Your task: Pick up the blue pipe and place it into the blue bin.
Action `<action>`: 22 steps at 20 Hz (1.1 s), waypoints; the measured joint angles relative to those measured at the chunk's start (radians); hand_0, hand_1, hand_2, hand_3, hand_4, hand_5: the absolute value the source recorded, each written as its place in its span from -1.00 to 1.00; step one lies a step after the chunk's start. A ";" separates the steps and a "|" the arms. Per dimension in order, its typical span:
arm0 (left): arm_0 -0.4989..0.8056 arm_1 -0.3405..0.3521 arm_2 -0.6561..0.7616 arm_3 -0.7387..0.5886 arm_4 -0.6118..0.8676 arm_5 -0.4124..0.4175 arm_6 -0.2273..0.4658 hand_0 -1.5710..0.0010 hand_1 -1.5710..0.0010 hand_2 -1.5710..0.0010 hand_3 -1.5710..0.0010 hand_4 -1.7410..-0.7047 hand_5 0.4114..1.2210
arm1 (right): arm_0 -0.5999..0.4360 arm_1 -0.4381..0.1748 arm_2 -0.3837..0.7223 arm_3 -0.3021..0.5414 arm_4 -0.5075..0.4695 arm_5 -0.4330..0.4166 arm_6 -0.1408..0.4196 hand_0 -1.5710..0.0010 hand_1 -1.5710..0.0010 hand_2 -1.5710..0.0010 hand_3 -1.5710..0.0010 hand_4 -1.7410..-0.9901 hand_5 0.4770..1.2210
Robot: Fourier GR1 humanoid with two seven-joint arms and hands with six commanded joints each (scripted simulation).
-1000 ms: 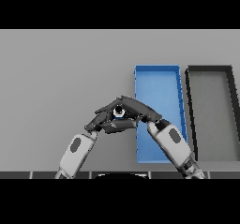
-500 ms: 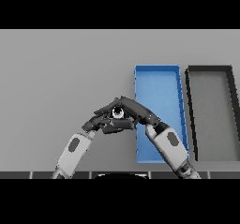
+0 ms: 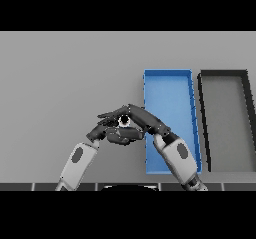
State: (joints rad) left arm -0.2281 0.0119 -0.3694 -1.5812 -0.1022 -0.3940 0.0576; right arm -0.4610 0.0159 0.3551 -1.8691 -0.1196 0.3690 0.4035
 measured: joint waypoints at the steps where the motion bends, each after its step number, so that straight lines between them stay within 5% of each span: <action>1: -0.008 0.002 0.002 0.014 -0.011 0.006 0.010 0.93 0.94 0.94 0.95 0.53 -0.75 | 0.001 0.012 -0.002 -0.008 -0.006 -0.005 0.001 -1.00 -1.00 -1.00 -1.00 -1.00 1.00; 5: 0.006 0.005 -0.008 0.017 -0.024 0.013 -0.005 0.97 0.98 0.98 0.98 0.59 -0.84 | -0.029 0.042 -0.075 0.000 -0.102 -0.010 0.069 -1.00 -1.00 -1.00 -1.00 -1.00 1.00; 7: 0.001 0.006 -0.011 0.029 -0.029 0.012 -0.006 0.98 0.98 0.98 0.99 0.61 -0.87 | -0.081 0.060 -0.122 -0.028 -0.190 -0.050 0.151 -1.00 -1.00 -1.00 -1.00 -1.00 1.00; 13: -0.003 0.006 -0.009 0.031 -0.023 0.006 0.029 1.00 1.00 1.00 1.00 0.61 -0.94 | -0.364 -0.044 -0.325 0.004 -0.430 -0.113 0.195 -1.00 -1.00 -1.00 -1.00 -1.00 1.00; 17: 0.002 0.011 -0.009 0.008 -0.017 0.003 0.053 1.00 1.00 1.00 1.00 0.64 -0.96 | -0.496 -0.156 -0.457 0.085 -0.348 -0.220 0.171 -1.00 -1.00 -1.00 -1.00 -1.00 1.00; 22: 0.008 0.014 -0.013 0.003 -0.025 0.004 0.050 1.00 1.00 1.00 1.00 0.66 -1.00 | -0.488 -0.251 -0.573 0.230 -0.291 -0.200 0.161 -1.00 -1.00 -1.00 -1.00 -1.00 1.00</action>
State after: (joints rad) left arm -0.2205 0.0263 -0.3824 -1.5779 -0.1268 -0.3896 0.1073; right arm -0.9486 -0.2349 -0.2181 -1.6392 -0.4110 0.1694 0.5642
